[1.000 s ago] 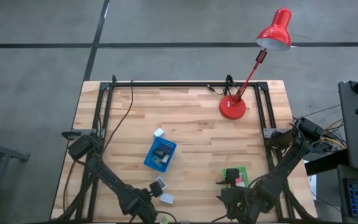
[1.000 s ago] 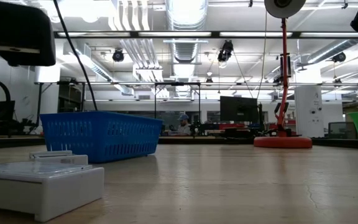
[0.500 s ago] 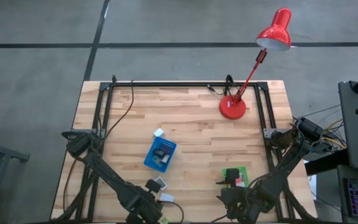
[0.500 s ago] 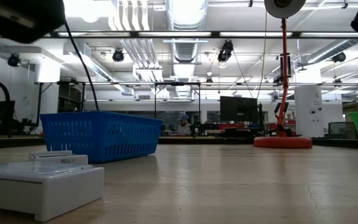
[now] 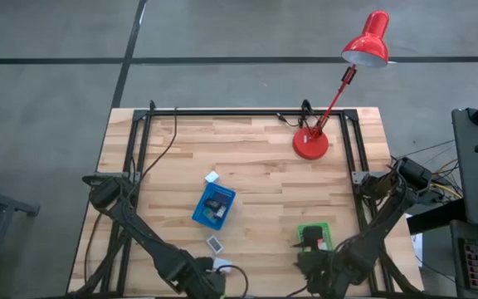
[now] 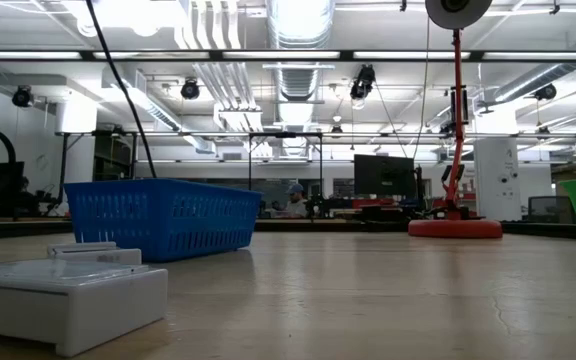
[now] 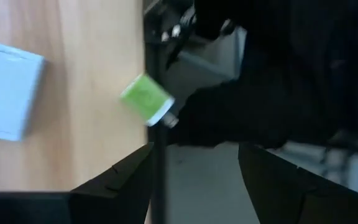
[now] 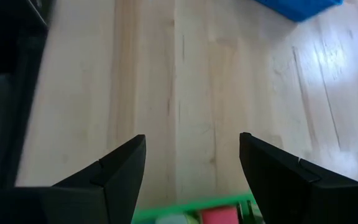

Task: Pick & Place Office items
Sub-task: Put the green charger adapter into the green bin

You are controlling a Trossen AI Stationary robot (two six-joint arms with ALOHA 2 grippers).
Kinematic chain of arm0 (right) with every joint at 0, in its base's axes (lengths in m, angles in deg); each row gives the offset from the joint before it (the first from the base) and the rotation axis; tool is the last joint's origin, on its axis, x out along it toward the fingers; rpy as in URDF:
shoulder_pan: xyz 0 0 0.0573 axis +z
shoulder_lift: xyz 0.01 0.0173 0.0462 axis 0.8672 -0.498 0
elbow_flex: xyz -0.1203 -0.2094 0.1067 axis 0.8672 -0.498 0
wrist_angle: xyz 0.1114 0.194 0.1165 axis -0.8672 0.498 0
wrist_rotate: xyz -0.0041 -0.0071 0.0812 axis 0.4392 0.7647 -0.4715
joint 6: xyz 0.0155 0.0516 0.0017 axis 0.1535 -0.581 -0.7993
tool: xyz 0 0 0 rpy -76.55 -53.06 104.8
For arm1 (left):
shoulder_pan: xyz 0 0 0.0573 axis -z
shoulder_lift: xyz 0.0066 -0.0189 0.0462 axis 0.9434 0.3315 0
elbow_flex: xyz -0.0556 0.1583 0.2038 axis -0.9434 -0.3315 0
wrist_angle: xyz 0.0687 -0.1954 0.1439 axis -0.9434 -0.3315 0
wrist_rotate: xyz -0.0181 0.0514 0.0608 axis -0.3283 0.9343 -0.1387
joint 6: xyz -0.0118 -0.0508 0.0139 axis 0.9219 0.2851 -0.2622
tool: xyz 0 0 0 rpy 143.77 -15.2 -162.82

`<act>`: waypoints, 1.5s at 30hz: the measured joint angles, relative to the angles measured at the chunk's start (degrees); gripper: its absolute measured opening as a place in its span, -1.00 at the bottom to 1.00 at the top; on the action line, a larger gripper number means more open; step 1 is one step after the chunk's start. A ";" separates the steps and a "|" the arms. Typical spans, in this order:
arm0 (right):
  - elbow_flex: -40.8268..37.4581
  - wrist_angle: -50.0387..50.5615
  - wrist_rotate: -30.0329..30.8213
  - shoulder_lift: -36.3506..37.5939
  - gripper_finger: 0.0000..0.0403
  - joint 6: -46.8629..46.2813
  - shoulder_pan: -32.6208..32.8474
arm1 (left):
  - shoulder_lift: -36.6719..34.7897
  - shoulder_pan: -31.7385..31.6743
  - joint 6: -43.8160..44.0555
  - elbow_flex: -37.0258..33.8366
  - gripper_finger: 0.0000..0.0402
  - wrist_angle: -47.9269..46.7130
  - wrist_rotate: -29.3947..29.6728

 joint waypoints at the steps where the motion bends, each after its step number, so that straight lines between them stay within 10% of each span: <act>1: -0.02 1.18 -0.23 0.00 0.26 -0.72 0.29 | 0.01 0.00 2.39 -0.07 0.16 1.55 0.14; 12: -0.17 7.69 0.71 0.00 0.26 -5.81 3.75 | 3.32 0.03 18.51 0.01 0.17 12.71 5.22; 45: 0.20 9.27 0.82 0.00 0.26 -5.76 7.59 | 7.98 0.37 19.34 3.41 0.16 -0.68 4.87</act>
